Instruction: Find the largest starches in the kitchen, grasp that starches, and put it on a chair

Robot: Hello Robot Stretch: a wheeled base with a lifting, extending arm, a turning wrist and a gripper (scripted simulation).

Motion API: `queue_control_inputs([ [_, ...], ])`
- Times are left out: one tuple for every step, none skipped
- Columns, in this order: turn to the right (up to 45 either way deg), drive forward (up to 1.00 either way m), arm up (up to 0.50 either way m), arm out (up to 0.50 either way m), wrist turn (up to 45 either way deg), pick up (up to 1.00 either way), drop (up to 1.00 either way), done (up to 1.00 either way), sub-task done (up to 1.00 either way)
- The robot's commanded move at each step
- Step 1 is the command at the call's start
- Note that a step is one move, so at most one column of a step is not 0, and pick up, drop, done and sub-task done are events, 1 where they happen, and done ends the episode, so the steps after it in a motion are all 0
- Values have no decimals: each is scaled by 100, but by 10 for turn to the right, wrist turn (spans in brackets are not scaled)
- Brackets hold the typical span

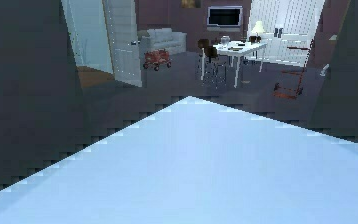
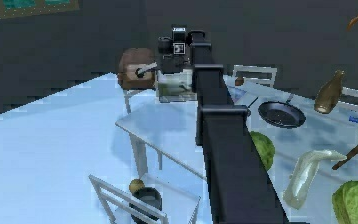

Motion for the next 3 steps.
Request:
queue_control_inputs([
  [0,0,0,0,-450,0,0,0,0],
  [0,0,0,0,-450,0,0,0,0],
  [0,0,0,0,-180,0,0,0,0],
])
